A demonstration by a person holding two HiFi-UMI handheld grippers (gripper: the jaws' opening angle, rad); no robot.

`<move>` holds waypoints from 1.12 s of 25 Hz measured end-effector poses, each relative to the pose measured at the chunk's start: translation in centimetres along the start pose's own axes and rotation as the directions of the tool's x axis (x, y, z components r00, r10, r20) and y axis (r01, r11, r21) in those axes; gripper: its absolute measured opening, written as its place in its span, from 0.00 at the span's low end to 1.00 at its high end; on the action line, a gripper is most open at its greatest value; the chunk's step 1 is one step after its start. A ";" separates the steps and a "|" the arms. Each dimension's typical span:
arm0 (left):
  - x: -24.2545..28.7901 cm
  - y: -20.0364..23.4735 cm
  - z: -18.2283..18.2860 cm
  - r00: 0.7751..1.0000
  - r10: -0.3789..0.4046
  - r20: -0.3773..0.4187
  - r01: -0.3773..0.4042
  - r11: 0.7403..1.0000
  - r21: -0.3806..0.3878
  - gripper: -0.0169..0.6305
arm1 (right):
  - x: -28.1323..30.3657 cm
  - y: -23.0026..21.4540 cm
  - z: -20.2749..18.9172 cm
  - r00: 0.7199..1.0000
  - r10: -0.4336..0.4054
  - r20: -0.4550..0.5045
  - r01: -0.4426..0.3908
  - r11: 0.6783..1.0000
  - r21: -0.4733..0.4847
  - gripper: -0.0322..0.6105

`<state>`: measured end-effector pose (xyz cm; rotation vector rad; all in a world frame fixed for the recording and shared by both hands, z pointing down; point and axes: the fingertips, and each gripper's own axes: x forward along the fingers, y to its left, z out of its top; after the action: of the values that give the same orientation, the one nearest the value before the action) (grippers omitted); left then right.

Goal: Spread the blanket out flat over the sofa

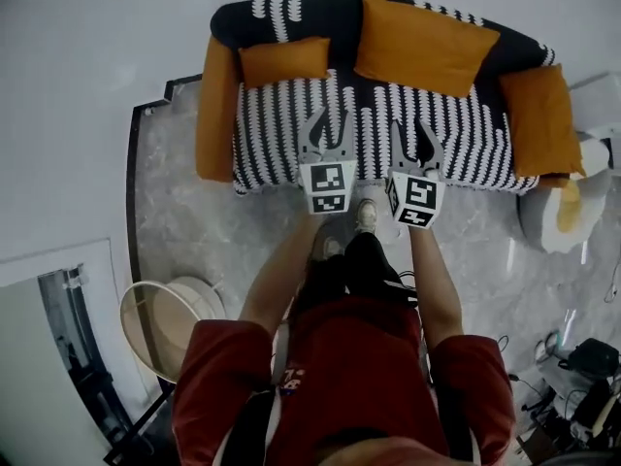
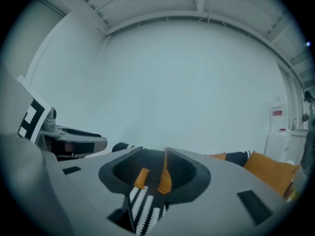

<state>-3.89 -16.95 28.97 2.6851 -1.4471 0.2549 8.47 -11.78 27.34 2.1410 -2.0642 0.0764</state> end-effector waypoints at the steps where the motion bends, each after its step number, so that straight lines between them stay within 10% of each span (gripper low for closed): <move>1: -0.6 -0.1 1.7 1.000 -0.002 0.024 0.002 1.000 0.011 0.23 | -0.8 -0.4 1.8 0.999 -0.010 0.033 0.010 1.000 0.001 0.29; 14: -9.3 -4.2 18.5 0.960 -0.028 0.277 0.010 0.998 0.068 0.25 | -11.0 -2.3 18.7 0.956 0.008 0.292 -0.041 0.993 0.107 0.30; 28: -11.8 -9.9 22.8 0.948 0.051 0.314 -0.102 0.984 0.149 0.25 | -14.3 -7.4 21.3 0.940 0.066 0.334 -0.084 0.996 0.037 0.29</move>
<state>0.45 -5.22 4.43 2.9072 -1.6842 -0.0500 13.58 -0.75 3.61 2.2329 -2.3476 -0.2438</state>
